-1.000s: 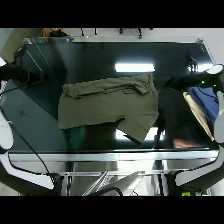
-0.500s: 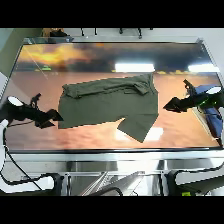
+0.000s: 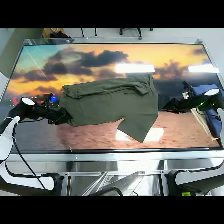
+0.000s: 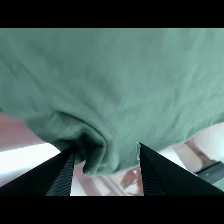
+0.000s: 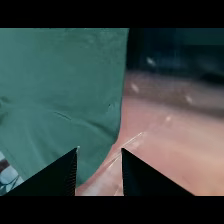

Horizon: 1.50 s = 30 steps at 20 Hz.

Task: Fold the shirts.

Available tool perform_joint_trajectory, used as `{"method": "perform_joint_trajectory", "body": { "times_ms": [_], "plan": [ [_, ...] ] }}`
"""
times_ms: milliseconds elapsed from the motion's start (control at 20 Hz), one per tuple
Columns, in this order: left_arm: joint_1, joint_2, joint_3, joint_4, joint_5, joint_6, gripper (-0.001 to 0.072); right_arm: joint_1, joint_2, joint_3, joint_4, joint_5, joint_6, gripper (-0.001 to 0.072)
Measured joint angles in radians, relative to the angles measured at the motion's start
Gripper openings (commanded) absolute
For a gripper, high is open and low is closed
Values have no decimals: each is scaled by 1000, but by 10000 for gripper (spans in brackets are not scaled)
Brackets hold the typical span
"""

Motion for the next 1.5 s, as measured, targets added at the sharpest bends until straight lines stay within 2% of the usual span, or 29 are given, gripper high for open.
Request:
{"method": "perform_joint_trajectory", "body": {
  "times_ms": [100, 150, 200, 350, 550, 750, 1000, 1050, 1100, 1150, 1200, 1300, 1400, 1500],
  "plan": [
    [16, 14, 23, 56, -25, -6, 477, -5, -1, 0, 0, -2, -2, 334],
    [31, 30, 29, 111, -43, -12, 477, -8, -2, 0, -1, -10, -1, 449],
    [53, 50, 33, 154, -60, -23, 477, -11, -5, 0, -5, -17, 2, 484],
    [122, 119, 18, 183, -87, -36, 477, -8, -29, 0, -11, -34, 26, 475],
    [164, 135, -16, 155, -39, -32, 477, 22, -88, 0, 4, -61, 40, 475],
    [144, 71, -25, 70, 27, 8, 477, 43, -119, 1, 34, -84, 47, 475],
    [89, -14, -24, 5, 41, 23, 475, 87, -132, 0, 44, -115, 43, 474],
    [80, -23, -24, 3, 43, 24, 450, 100, -133, 0, 47, -117, 40, 473],
    [72, -29, -22, 5, 45, 24, 218, 109, -134, 0, 47, -118, 38, 435],
    [68, -36, -18, 19, 46, 27, 95, 116, -134, 0, 46, -119, 35, 327],
    [66, -41, -12, 20, 38, 27, 94, 120, -135, 0, 42, -121, 34, 318],
    [67, -45, 2, 24, 24, 31, 16, 127, -136, 0, 41, -121, 27, 317],
    [68, -47, 14, 29, 14, 31, 16, 133, -136, 0, 42, -120, 24, 299],
    [69, -48, 19, 30, 8, 32, 15, 139, -137, 0, 42, -120, 21, 103]
  ]
}}
